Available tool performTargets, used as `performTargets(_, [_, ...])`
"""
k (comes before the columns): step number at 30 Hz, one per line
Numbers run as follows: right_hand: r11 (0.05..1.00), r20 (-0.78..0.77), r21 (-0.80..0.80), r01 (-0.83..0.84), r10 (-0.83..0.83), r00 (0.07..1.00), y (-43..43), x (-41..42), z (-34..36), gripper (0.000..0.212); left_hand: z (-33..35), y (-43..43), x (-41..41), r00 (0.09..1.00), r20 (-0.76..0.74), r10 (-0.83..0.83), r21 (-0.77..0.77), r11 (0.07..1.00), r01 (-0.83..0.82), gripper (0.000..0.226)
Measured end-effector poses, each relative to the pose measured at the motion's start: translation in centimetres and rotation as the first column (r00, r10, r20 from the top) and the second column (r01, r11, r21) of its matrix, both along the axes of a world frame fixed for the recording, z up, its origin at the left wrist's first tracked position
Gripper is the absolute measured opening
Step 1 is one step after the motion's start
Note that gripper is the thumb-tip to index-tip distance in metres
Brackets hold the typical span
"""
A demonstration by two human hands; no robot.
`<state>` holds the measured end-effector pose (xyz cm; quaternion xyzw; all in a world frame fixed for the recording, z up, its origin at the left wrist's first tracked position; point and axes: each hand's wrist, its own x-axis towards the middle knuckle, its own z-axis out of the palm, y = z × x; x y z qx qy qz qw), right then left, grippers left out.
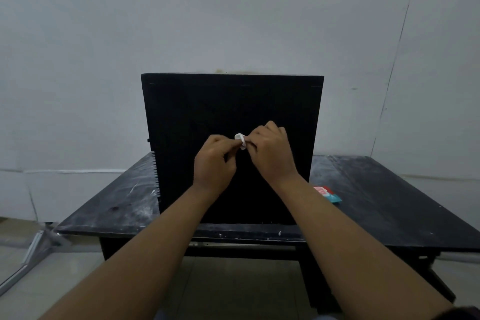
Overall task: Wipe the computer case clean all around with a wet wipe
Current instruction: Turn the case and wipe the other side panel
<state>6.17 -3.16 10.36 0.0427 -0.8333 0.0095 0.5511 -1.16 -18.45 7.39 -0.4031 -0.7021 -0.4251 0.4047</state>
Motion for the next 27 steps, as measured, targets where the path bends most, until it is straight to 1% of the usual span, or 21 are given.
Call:
performTargets(1, [0.999, -0.003, -0.054, -0.007, 0.007, 1.0, 0.3, 0.2, 0.2, 0.023, 0.5, -0.3, -0.2, 0.997, -0.077, 0.013, -0.032, 0.999, -0.016, 0.028])
performTargets(3, [0.975, -0.07, -0.221, -0.018, 0.003, 0.998, 0.9, 0.6, 0.5, 0.016, 1.9, -0.9, -0.8, 0.975, -0.214, 0.053, -0.077, 0.995, -0.071, 0.039])
performTargets(5, [0.942, -0.139, -0.336, -0.011, -0.038, 0.99, 1.3, 0.9, 0.1, 0.013, 3.8, -1.0, -1.3, 0.953, -0.27, 0.134, -0.126, 0.977, -0.173, 0.055])
performTargets(6, [0.952, -0.137, -0.305, -0.018, -0.026, 0.99, 1.2, 0.9, -0.2, 0.014, 4.7, -1.0, -1.3, 0.945, -0.273, 0.178, -0.163, 0.96, -0.228, 0.063])
performTargets(7, [0.976, -0.102, -0.218, -0.02, -0.002, 0.995, 1.0, 0.8, -0.8, 0.017, 5.7, -0.8, -1.3, 0.94, -0.267, 0.21, -0.204, 0.941, -0.268, 0.068])
performTargets(9, [0.999, -0.007, 0.04, 0.011, -0.011, 1.0, 1.0, 0.8, -1.9, 0.022, 7.6, -0.4, -1.2, 0.93, -0.272, 0.246, -0.255, 0.914, -0.316, 0.071])
performTargets(10, [0.994, -0.005, 0.105, 0.042, -0.042, 0.999, 1.3, 0.8, -2.0, 0.023, 8.5, -0.2, -1.2, 0.923, -0.283, 0.259, -0.277, 0.9, -0.337, 0.072])
performTargets(11, [0.994, -0.04, 0.084, 0.073, -0.07, 0.997, 1.6, 0.8, -2.0, 0.022, 9.3, -0.1, -1.3, 0.918, -0.292, 0.267, -0.303, 0.885, -0.353, 0.074])
performTargets(12, [0.995, -0.1, -0.023, 0.098, -0.099, 0.99, 2.0, 0.9, -1.9, 0.02, 10.0, 0.1, -1.3, 0.916, -0.297, 0.269, -0.332, 0.871, -0.363, 0.076])
performTargets(13, [0.98, -0.158, -0.174, 0.098, -0.126, 0.979, 2.1, 0.9, -1.9, 0.017, 10.4, 0.2, -1.3, 0.915, -0.298, 0.272, -0.36, 0.856, -0.371, 0.08])
performTargets(14, [0.957, -0.193, -0.279, 0.084, -0.142, 0.971, 2.1, 1.0, -2.0, 0.015, 10.6, 0.3, -1.3, 0.915, -0.295, 0.276, -0.383, 0.843, -0.378, 0.084])
performTargets(15, [0.948, -0.196, -0.305, 0.088, -0.153, 0.969, 1.9, 1.0, -2.1, 0.017, 10.7, 0.4, -1.2, 0.914, -0.29, 0.285, -0.397, 0.833, -0.386, 0.088])
performTargets(16, [0.96, -0.171, -0.257, 0.111, -0.158, 0.973, 1.8, 1.0, -2.6, 0.02, 10.6, 0.5, -1.0, 0.912, -0.285, 0.295, -0.407, 0.824, -0.394, 0.092])
performTargets(17, [0.977, -0.133, -0.166, 0.133, -0.156, 0.979, 1.6, 0.8, -3.1, 0.023, 10.6, 0.5, -0.8, 0.91, -0.283, 0.303, -0.417, 0.816, -0.401, 0.096])
performTargets(19, [0.991, -0.049, -0.03, 0.133, -0.135, 0.99, 1.3, 0.9, -3.8, 0.022, 10.8, 0.4, -0.6, 0.909, -0.281, 0.307, -0.445, 0.797, -0.407, 0.104])
performTargets(21, [0.99, -0.018, 0.016, 0.142, -0.142, 0.99, 1.7, 1.0, -3.8, 0.019, 11.2, 0.1, -0.5, 0.907, -0.281, 0.312, -0.479, 0.774, -0.415, 0.115])
performTargets(22, [0.989, -0.028, -0.014, 0.144, -0.144, 0.989, 1.8, 1.2, -3.5, 0.018, 11.3, -0.1, -0.5, 0.905, -0.282, 0.319, -0.496, 0.759, -0.422, 0.122])
performTargets(23, [0.986, -0.056, -0.093, 0.14, -0.146, 0.988, 2.1, 1.2, -3.1, 0.019, 11.4, -0.2, -0.4, 0.902, -0.281, 0.329, -0.513, 0.743, -0.431, 0.129])
performTargets(25, [0.931, -0.124, -0.355, 0.08, -0.131, 0.983, 2.5, 1.6, -2.1, 0.02, 11.5, -0.2, -0.2, 0.892, -0.28, 0.354, -0.538, 0.712, -0.451, 0.143])
performTargets(26, [0.904, -0.146, -0.424, 0.044, -0.116, 0.982, 2.5, 1.7, -1.8, 0.02, 11.5, -0.1, 0.0, 0.887, -0.282, 0.366, -0.544, 0.7, -0.462, 0.149])
performTargets(27, [0.908, -0.14, -0.418, 0.031, -0.098, 0.985, 2.2, 1.7, -1.8, 0.02, 11.5, -0.1, 0.2, 0.881, -0.285, 0.377, -0.547, 0.691, -0.473, 0.152])
